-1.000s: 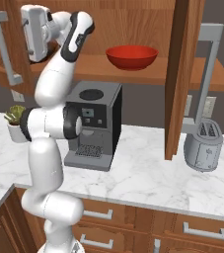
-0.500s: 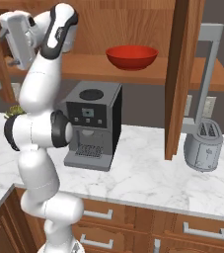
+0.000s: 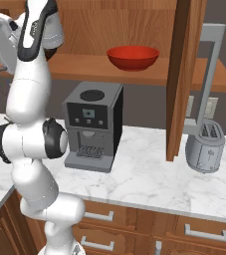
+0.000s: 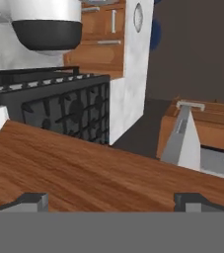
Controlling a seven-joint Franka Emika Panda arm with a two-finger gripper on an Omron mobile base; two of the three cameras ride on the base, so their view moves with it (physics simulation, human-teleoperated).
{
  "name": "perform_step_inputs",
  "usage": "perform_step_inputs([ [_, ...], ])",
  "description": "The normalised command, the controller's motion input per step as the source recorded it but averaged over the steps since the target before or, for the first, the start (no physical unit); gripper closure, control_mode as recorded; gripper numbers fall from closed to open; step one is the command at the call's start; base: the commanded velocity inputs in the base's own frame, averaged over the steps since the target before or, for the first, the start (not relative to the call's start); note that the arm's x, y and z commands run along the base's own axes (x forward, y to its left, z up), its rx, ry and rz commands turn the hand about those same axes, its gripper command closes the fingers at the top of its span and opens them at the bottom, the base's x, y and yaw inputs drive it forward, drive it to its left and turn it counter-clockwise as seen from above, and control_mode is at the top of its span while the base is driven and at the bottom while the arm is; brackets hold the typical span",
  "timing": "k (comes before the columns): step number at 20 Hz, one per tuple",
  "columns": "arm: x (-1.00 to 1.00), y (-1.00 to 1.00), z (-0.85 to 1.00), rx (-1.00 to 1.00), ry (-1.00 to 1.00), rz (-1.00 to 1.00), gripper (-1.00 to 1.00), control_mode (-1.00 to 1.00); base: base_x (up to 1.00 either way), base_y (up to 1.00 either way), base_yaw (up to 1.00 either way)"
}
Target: Move the bowls from the cabinet to the plates on the dining table.
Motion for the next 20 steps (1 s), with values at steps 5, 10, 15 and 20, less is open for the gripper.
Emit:
perform_step_inputs([
  [5, -0.24, 0.36, 0.09, 0.06, -0.18, -0.08, -1.0, -1.0, 0.0, 0.0, 0.0],
  [10, -0.26, 0.35, 0.11, 0.09, -0.19, -0.08, -1.0, -1.0, 0.0, 0.0, 0.0],
  [15, -0.23, 0.32, 0.07, 0.08, -0.18, -0.09, -1.0, -1.0, 0.0, 0.0, 0.0],
  [20, -0.02, 0.2, -0.02, 0.03, -0.16, -0.15, -1.0, -1.0, 0.0, 0.0, 0.0],
])
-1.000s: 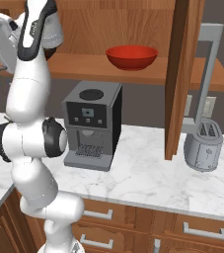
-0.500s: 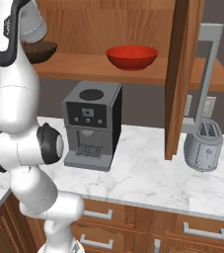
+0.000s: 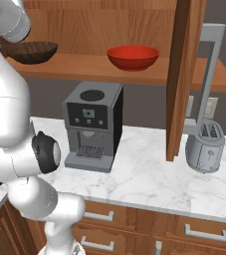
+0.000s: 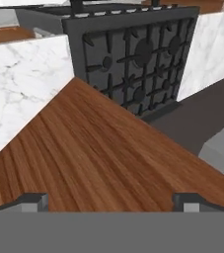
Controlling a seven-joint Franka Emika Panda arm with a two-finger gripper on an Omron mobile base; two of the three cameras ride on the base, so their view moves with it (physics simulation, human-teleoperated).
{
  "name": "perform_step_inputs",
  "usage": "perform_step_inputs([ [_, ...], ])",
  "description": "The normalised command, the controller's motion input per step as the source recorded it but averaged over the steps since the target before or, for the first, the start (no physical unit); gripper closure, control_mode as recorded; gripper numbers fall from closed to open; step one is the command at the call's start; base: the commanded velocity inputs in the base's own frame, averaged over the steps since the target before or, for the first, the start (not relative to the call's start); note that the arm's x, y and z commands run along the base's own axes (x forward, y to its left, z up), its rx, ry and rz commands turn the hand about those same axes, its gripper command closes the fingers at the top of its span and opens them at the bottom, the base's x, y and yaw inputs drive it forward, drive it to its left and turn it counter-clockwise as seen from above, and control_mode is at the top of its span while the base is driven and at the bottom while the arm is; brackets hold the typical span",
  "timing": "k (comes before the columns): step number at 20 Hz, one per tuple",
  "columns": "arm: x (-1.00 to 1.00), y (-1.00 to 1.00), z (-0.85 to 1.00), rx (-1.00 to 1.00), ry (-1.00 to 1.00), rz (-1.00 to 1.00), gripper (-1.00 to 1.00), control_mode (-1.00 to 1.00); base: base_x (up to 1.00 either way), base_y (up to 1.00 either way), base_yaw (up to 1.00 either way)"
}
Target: Move the bowls from the cabinet to the plates on the dining table.
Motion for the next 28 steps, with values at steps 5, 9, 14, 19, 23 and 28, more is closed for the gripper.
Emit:
perform_step_inputs([
  [5, 0.06, 0.12, -0.04, 0.03, -0.14, -0.17, -1.0, -1.0, 0.0, 0.0, 0.0],
  [9, 0.05, 0.13, -0.04, 0.04, -0.14, -0.16, -1.0, -1.0, 0.0, 0.0, 0.0],
  [14, 0.0, 0.41, -0.36, 0.06, -0.08, -0.06, -1.0, -1.0, 0.0, 0.0, 0.0],
  [19, 0.0, 0.55, -0.46, 0.09, -0.06, 0.0, -1.0, -1.0, 0.0, 0.0, 0.0],
  [23, 0.0, 0.44, -0.26, 0.13, -0.1, -0.02, -1.0, -1.0, 0.0, 0.0, 0.0],
  [28, 0.0, 0.32, 0.04, 0.06, -0.16, -0.09, -1.0, -1.0, 0.0, 0.0, 0.0],
])
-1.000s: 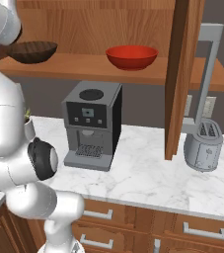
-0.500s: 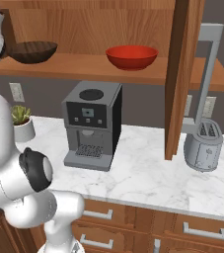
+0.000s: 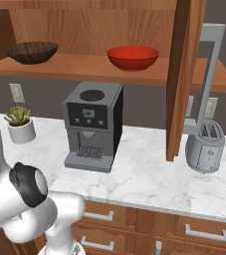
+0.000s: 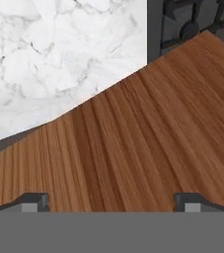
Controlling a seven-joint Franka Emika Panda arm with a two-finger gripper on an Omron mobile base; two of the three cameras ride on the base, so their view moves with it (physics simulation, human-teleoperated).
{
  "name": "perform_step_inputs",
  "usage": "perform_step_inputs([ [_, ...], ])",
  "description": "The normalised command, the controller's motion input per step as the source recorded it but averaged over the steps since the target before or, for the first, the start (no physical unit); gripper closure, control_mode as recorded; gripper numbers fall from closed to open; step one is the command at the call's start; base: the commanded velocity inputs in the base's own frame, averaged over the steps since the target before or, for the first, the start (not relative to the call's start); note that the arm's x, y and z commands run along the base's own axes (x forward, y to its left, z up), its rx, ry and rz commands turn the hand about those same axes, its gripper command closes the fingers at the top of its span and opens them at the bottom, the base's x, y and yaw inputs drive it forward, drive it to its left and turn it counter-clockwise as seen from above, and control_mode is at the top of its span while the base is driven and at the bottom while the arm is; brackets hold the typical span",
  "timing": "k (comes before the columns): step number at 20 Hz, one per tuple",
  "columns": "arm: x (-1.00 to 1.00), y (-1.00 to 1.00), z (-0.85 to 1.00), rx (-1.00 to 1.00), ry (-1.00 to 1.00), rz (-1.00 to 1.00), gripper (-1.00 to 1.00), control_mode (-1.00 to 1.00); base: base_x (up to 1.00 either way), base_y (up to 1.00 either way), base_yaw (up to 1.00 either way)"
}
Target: Move the bowls from the cabinet to the plates on the dining table.
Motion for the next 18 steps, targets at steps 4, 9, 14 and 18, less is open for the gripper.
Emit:
perform_step_inputs([
  [4, 0.01, 0.33, 0.05, 0.03, -0.16, -0.1, -1.0, -1.0, 0.0, 0.0, 0.0],
  [9, 0.01, 0.38, 0.0, 0.03, -0.14, -0.09, -1.0, -1.0, 0.0, 0.0, 0.0],
  [14, 0.01, 0.36, 0.0, 0.07, -0.13, -0.08, -1.0, -1.0, 0.0, 0.0, 0.0],
  [18, 0.04, 0.37, -0.06, 0.08, -0.09, -0.07, -1.0, -1.0, 0.0, 0.0, 0.0],
])
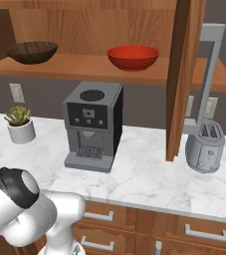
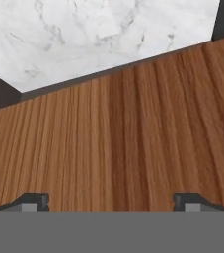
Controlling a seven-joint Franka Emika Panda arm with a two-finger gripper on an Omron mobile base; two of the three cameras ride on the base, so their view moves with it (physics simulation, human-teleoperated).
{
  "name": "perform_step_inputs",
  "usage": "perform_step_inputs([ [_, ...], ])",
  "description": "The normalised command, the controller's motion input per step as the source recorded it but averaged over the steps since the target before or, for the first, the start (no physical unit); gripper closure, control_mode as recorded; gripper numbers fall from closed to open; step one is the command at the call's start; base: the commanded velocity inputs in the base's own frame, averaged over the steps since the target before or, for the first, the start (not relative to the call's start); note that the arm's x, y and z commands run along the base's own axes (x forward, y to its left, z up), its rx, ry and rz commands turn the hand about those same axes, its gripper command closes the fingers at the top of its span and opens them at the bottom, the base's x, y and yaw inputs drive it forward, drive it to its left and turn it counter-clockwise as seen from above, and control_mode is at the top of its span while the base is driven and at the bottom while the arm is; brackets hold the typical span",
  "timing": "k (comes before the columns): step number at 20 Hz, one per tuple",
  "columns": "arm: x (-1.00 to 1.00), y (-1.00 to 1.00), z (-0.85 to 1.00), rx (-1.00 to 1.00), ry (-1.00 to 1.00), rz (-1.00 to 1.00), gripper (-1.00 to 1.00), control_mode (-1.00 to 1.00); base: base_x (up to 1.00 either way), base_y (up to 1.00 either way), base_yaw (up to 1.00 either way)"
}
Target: Move the bowls from the cabinet to the plates on the dining table.
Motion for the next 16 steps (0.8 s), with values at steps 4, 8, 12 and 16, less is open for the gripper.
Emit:
perform_step_inputs([
  [4, 0.04, 0.4, -0.13, 0.08, -0.08, -0.06, -1.0, -1.0, 0.0, 0.0, 0.0],
  [8, 0.02, 0.22, -0.08, 0.1, -0.05, -0.08, -1.0, -1.0, 0.0, 0.0, 0.0],
  [12, -0.1, -0.45, 0.17, 0.1, 0.05, -0.09, -1.0, -1.0, 0.0, 0.0, 0.0],
  [16, -0.07, -0.38, 0.22, 0.1, 0.06, -0.13, -1.0, -1.0, 0.0, 0.0, 0.0],
])
